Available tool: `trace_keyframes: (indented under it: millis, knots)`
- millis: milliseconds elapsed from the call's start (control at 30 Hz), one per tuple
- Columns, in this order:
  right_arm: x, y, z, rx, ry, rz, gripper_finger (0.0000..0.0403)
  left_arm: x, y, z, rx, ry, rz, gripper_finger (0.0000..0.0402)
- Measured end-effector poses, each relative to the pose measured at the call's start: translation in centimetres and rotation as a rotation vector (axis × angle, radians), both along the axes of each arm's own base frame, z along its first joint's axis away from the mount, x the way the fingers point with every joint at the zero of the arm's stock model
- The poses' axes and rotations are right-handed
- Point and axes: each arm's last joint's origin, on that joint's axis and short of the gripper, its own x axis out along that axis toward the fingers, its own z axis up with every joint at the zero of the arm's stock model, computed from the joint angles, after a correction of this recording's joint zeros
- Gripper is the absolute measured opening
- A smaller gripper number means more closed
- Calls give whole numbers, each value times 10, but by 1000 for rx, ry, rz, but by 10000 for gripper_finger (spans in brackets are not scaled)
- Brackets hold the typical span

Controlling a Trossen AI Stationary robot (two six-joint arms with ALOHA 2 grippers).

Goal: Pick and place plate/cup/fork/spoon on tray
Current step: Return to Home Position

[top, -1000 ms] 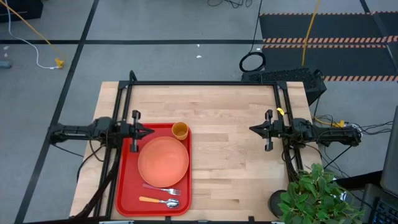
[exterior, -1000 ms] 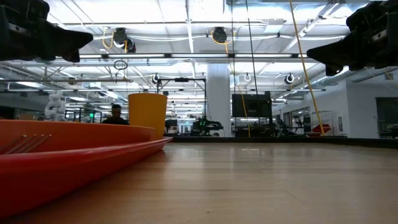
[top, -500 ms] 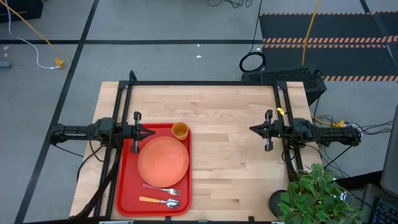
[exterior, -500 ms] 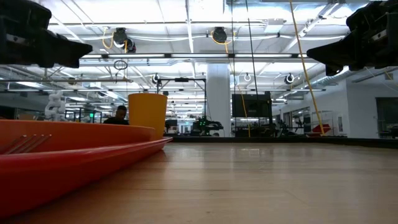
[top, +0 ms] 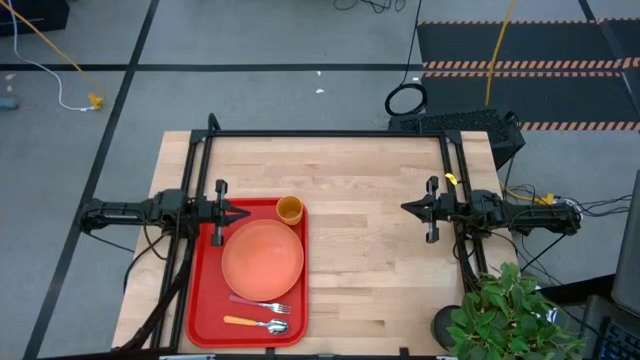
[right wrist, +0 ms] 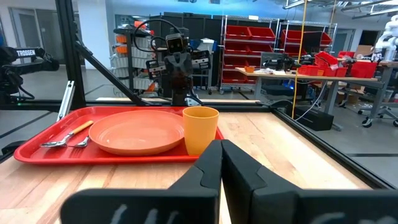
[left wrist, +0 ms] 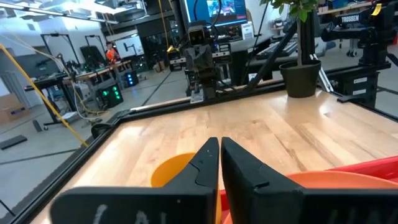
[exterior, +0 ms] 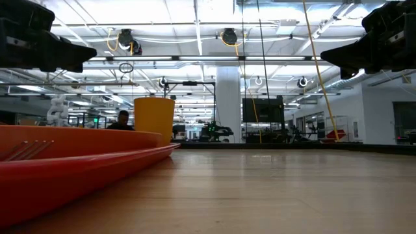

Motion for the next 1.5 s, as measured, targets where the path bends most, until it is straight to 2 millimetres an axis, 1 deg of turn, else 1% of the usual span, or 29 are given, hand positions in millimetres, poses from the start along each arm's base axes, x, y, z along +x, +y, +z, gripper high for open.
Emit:
trace_keyframes:
  millis: [233, 1500]
  knots:
    - [0, 0, 0, 0, 0, 0, 0, 0, 0, 0, -1, 0, 0, 41]
    - [0, 0, 0, 0, 0, 0, 0, 0, 0, 0, 2, -1, 0, 42]
